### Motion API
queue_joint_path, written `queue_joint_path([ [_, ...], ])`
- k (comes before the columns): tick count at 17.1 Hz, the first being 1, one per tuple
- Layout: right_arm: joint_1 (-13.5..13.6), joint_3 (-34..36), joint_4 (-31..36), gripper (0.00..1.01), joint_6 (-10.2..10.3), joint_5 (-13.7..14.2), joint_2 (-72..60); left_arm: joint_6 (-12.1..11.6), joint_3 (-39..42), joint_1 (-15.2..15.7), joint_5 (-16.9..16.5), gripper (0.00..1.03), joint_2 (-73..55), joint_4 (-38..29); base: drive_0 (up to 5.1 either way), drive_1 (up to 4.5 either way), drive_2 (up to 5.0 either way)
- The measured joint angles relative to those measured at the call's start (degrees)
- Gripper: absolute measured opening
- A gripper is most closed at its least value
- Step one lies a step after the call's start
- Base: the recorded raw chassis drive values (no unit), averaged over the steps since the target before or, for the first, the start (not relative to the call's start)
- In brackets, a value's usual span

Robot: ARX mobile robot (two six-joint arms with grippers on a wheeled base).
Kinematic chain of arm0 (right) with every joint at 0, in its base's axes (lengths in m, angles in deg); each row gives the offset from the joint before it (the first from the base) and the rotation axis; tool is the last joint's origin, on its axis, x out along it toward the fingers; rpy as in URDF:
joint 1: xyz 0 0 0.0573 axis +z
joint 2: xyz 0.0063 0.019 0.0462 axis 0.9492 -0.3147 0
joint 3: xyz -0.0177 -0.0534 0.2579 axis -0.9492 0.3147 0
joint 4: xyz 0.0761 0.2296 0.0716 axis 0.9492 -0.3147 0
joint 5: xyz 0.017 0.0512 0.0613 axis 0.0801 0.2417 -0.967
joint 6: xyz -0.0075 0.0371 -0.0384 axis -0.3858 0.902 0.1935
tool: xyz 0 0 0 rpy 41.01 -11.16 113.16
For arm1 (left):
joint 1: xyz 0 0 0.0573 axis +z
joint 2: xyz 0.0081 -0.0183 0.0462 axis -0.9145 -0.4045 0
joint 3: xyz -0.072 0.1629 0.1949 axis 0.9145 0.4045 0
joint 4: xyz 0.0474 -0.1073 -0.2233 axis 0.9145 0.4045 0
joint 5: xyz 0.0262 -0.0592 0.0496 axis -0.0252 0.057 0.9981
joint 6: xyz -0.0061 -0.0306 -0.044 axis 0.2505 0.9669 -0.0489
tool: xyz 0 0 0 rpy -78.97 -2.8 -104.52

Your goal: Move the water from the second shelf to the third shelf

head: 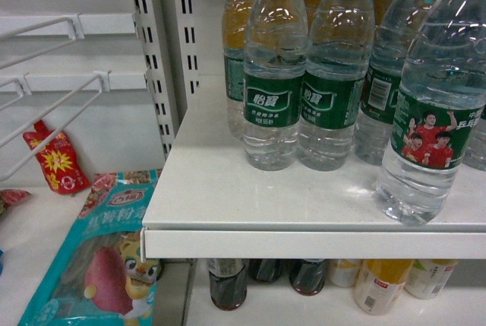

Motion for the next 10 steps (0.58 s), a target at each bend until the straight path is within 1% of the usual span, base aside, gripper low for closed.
queue_joint_path([
  [10, 0.0, 0.0, 0.02, 0.98, 0.0, 0.0, 0.0, 0.0, 0.0, 0.0, -0.02, 0.98, 0.0, -0.04, 0.0, 0.0, 0.0],
])
